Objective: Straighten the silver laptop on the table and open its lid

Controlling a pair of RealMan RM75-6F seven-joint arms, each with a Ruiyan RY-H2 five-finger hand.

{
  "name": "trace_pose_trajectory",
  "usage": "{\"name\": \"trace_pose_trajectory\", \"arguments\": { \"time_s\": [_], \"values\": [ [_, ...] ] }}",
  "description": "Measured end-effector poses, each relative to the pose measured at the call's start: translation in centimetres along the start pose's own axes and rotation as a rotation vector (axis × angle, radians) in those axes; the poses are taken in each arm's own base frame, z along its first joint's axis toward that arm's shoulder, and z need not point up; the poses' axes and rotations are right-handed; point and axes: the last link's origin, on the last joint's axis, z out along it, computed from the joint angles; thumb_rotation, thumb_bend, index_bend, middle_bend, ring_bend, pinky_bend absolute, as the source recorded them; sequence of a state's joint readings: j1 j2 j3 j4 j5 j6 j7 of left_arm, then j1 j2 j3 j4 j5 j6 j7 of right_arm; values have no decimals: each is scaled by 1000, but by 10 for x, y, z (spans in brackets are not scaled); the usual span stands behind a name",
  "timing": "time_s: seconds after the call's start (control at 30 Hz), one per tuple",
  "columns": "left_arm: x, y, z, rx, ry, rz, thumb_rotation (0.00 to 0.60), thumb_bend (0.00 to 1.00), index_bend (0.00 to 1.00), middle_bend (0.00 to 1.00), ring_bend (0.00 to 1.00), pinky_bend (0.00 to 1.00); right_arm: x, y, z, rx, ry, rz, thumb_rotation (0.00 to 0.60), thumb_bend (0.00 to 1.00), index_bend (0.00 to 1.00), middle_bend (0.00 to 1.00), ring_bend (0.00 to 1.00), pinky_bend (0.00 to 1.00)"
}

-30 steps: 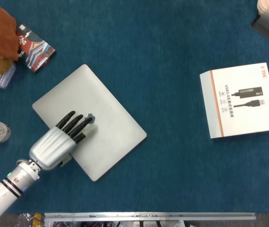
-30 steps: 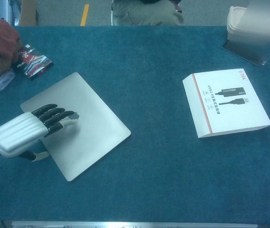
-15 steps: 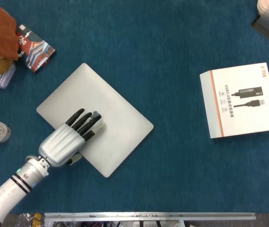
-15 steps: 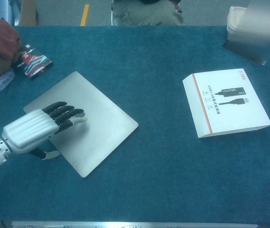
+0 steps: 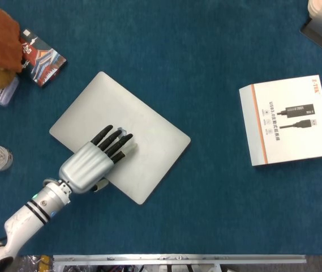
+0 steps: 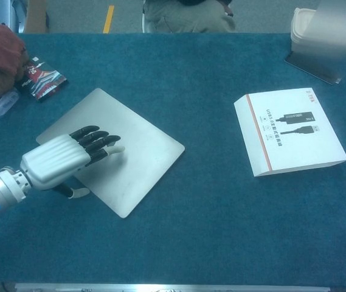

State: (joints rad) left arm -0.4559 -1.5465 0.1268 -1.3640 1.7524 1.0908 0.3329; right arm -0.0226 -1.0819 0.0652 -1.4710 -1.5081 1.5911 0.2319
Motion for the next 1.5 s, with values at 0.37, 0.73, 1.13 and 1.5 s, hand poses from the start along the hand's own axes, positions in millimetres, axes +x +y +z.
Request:
{"name": "trace_pose_trajectory", "arguments": {
  "time_s": [0.37, 0.73, 1.13, 1.5],
  "values": [
    [13, 6, 17, -9, 17, -15, 485, 222, 0, 0, 0, 0, 2, 3, -2, -6, 7, 6, 600, 253, 16, 177, 88, 74],
    [18, 10, 34, -16, 12, -19, 439, 223, 0, 0, 0, 0, 7, 9, -6, -21, 20, 6, 600, 253, 16, 176, 88, 74],
    [28, 14, 55, -17, 24, 0, 405, 223, 0, 0, 0, 0, 8, 13, -7, -27, 25, 10, 600, 252, 16, 175, 88, 74],
    [66, -1, 62, 13, 29, -9, 1, 223, 61, 0, 0, 0, 10, 9, -5, -11, 31, 20, 600, 253, 16, 174, 88, 74]
  ]
}}
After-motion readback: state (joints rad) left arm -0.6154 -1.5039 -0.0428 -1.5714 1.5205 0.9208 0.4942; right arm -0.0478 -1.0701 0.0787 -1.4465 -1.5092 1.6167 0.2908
